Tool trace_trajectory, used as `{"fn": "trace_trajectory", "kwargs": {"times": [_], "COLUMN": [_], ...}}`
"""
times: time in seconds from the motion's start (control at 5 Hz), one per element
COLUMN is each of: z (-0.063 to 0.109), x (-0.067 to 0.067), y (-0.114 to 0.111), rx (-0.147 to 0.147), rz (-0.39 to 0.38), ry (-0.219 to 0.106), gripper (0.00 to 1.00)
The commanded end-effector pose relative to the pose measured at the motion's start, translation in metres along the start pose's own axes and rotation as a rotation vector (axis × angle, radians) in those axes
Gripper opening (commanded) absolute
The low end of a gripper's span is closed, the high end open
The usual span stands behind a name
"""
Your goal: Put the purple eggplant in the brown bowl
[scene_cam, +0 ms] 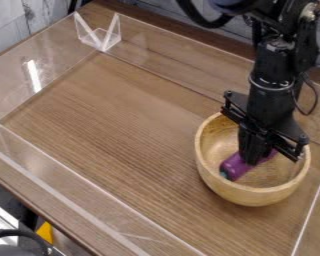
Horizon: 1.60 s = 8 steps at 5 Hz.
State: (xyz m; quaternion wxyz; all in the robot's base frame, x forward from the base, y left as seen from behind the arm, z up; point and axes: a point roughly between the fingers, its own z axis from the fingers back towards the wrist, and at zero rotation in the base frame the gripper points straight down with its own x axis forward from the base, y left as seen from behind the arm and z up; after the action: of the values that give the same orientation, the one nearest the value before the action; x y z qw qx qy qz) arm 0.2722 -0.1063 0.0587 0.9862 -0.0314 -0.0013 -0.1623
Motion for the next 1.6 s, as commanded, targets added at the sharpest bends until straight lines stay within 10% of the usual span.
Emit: {"fn": "trace_trajectory", "kwargs": {"times": [0.0, 1.4], "z": [0.018, 0.032], "x": [0.005, -0.003], "y": [-0.005, -0.004], "rx": [-0.006, -0.023], "rz": [-0.008, 0.04], "ry": [-0.064, -0.049], "gripper": [1.0, 1.0]}}
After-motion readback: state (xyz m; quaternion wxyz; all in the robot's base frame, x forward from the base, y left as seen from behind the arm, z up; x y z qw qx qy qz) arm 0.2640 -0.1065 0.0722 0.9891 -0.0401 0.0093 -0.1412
